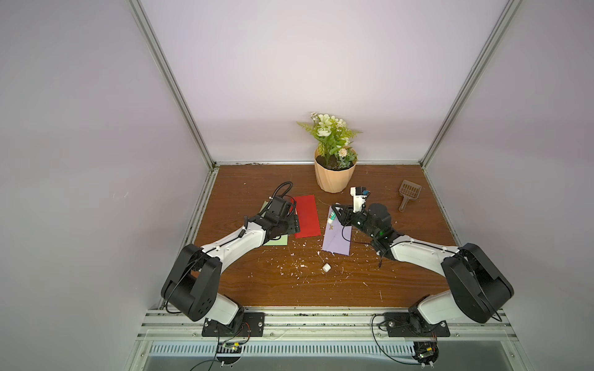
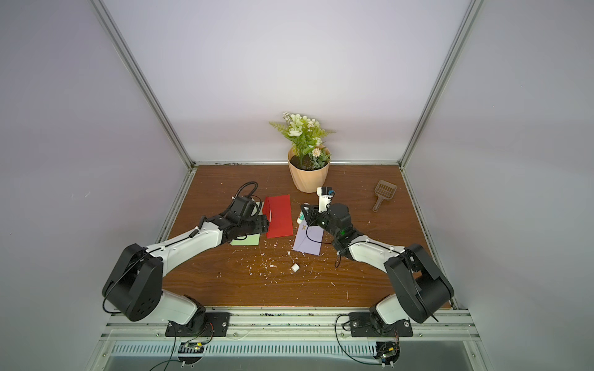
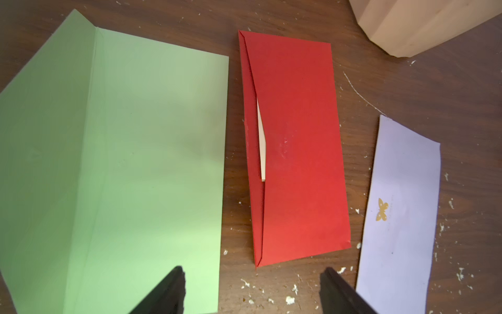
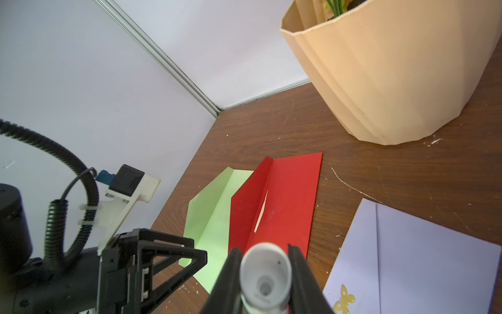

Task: Seal the envelope with a glue stick
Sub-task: Adjust the envelope at the center of the board.

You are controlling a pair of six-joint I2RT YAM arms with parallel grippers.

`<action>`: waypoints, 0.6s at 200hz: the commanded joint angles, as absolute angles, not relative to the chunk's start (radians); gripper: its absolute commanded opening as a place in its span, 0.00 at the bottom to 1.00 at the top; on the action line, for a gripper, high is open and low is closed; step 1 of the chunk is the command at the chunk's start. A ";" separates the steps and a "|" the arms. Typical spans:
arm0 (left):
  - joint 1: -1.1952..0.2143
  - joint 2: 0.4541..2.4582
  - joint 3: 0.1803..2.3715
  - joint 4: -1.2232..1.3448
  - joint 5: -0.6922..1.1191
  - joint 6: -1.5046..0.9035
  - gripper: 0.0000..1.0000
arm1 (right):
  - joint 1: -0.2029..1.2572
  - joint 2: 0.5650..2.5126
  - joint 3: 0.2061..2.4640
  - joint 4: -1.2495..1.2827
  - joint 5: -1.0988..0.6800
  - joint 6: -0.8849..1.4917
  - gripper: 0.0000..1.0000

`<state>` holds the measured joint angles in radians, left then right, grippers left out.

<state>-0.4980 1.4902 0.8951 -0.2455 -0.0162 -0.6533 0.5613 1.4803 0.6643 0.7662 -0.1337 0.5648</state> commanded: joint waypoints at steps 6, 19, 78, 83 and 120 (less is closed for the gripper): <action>-0.481 1.548 0.901 -0.215 -0.041 -0.602 0.78 | 0.567 1.484 0.712 0.796 -0.121 0.564 0.00; -0.479 1.577 0.917 -0.194 -0.051 -0.589 0.73 | 0.568 1.485 0.718 0.793 -0.122 0.567 0.00; -0.465 1.724 1.007 -0.134 -0.043 -0.520 0.48 | 0.570 1.472 0.717 0.783 -0.120 0.566 0.00; -0.465 1.731 1.010 -0.131 -0.041 -0.517 0.44 | 0.569 1.471 0.715 0.783 -0.117 0.566 0.00; -0.464 1.785 1.047 -0.140 -0.042 -0.484 0.30 | 0.569 1.466 0.709 0.777 -0.111 0.562 0.00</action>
